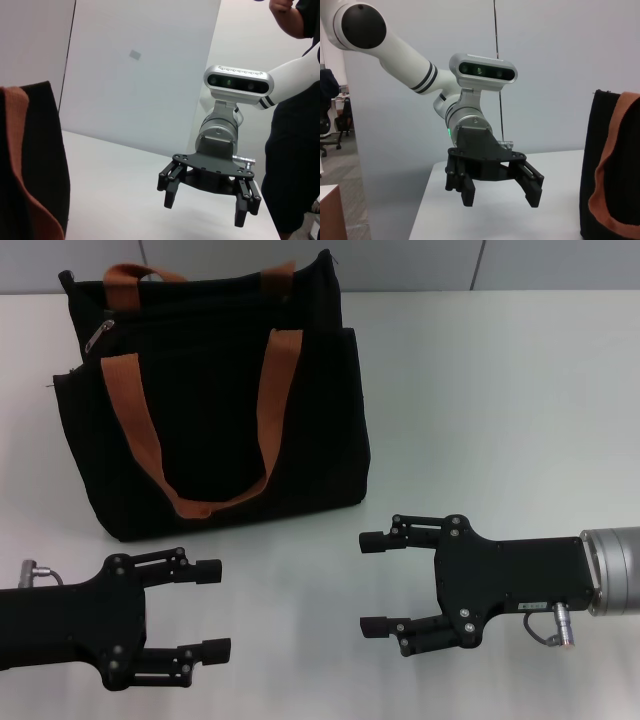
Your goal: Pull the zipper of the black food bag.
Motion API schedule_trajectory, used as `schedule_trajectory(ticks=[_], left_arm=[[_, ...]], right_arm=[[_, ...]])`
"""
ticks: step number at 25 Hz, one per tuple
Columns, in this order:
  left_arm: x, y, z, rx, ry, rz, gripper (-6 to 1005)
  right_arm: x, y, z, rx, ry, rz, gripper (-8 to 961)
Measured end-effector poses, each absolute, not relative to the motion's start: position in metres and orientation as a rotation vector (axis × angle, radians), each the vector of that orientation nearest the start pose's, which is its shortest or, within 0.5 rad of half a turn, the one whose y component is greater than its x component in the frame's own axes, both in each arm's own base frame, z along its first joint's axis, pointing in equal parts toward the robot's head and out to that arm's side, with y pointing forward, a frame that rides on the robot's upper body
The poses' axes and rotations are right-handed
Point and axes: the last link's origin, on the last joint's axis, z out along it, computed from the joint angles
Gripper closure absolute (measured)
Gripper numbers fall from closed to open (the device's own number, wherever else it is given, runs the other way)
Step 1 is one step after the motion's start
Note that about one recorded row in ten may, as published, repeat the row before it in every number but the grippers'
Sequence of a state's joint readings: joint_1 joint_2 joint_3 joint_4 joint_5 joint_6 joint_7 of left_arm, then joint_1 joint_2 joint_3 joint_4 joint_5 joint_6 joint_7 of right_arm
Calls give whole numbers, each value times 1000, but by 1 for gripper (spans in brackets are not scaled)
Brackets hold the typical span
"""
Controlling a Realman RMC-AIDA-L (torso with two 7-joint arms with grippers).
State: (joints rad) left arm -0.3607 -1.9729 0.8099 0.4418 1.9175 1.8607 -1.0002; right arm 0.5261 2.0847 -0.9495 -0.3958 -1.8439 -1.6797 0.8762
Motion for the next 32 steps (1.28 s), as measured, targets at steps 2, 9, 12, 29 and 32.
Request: schedule_trajectory(ticks=[2,9,12,29,32], left_arm=[[-302,234,4,-2918,-394,-928,199],[-301,235,4,-2921,-388,-928,205],[-301,235,5,-2921,-385,-928,207],[-277,256,32,-2511,-163,-1238,222],[-276,263,54,-2259,-115,-1326,225]], right_arm=[[245,272,-58,-2971,84,916,142],[245,272,-58,-2971,84,918,143],[245,272,-58,-2971,84,918,144],[245,272,-58,-2964,89,921,146],[246,271,-58,-2962,97,921,146]])
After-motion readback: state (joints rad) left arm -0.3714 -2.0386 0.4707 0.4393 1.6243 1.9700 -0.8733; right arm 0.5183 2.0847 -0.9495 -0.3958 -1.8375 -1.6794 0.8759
